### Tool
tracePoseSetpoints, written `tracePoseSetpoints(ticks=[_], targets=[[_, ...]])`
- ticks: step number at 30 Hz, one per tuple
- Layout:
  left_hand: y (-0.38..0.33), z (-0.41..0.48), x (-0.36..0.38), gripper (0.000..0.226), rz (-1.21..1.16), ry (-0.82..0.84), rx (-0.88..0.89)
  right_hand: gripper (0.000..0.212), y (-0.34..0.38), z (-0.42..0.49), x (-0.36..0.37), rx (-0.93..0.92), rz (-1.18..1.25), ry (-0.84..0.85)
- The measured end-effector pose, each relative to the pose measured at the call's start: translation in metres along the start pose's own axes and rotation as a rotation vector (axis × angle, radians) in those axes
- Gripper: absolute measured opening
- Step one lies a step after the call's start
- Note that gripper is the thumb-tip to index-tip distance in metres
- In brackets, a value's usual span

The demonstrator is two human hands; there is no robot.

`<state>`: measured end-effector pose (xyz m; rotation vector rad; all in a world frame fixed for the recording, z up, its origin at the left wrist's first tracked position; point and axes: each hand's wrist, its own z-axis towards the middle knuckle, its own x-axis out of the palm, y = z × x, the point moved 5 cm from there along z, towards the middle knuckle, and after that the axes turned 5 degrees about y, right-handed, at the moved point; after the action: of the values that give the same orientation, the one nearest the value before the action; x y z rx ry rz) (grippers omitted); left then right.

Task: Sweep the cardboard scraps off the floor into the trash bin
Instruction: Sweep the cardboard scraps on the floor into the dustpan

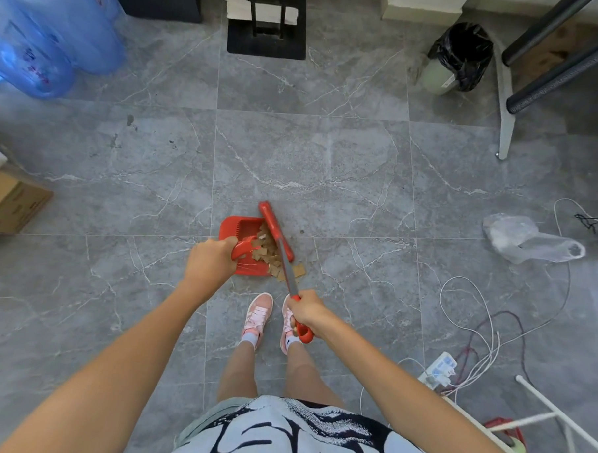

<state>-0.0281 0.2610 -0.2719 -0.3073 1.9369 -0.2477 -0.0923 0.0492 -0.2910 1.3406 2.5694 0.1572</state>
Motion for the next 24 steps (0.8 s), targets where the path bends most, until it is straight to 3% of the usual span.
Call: tracePoseSetpoints(ticks=[4, 9, 16, 24], targets=[[0.009, -0.003, 0.003, 0.022, 0.009, 0.029, -0.038, 0.034, 0.004, -0.003, 0.021, -0.008, 0.077, 0.047], [0.013, -0.004, 0.004, 0.022, 0.008, 0.041, -0.059, 0.014, -0.002, -0.018, 0.022, -0.021, 0.26, 0.126], [0.015, -0.018, 0.001, 0.026, -0.002, 0.05, -0.059, 0.026, -0.02, -0.043, -0.016, 0.013, 0.567, 0.211], [0.035, -0.039, -0.01, 0.026, -0.045, -0.054, -0.181, 0.027, -0.046, -0.072, -0.085, 0.027, 0.54, 0.151]])
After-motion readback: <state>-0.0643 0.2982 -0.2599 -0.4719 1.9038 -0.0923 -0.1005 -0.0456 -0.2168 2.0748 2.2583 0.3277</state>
